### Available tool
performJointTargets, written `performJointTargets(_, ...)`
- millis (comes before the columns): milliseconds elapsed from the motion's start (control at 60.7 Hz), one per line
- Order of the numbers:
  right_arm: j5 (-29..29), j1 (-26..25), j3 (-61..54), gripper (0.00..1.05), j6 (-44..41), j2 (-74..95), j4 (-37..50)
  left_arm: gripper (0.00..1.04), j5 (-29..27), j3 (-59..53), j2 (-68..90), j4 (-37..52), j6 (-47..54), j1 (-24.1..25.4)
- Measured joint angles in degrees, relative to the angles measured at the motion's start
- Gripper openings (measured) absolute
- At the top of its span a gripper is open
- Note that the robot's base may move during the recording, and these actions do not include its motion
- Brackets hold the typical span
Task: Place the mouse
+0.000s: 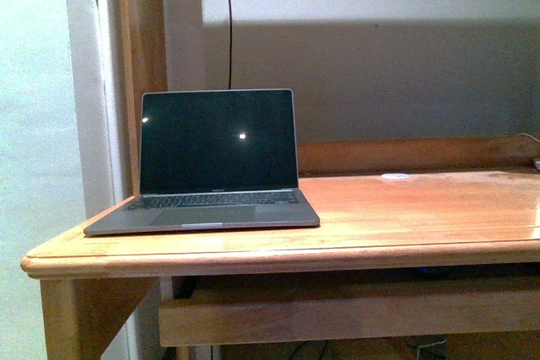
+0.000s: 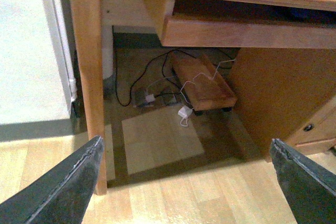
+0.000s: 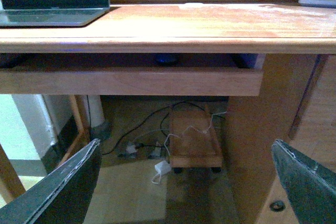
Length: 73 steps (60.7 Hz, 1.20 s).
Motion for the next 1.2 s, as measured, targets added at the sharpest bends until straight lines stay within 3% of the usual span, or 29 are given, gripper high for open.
performJointTargets(148,0.0,0.0,0.0,0.97,0.0,0.0,0.0,0.97,-0.7,5.5,24.6,21.5,23.9,-3.6)
performJointTargets(198,0.0,0.0,0.0,0.97,0.0,0.0,0.0,0.97,0.1,9.3,37.9,32.3,38.8,-5.6)
performJointTargets(395,0.0,0.0,0.0,0.97,0.0,0.0,0.0,0.97,4.0,17.9,56.9,41.7,60.7,-9.7)
performJointTargets(676,0.0,0.0,0.0,0.97,0.0,0.0,0.0,0.97,4.7,30.6,70.7,42.6,73.6,-11.3)
performJointTargets(1203,0.0,0.0,0.0,0.97,0.0,0.0,0.0,0.97,5.9,49.1,85.4,41.5,82.1,-11.3)
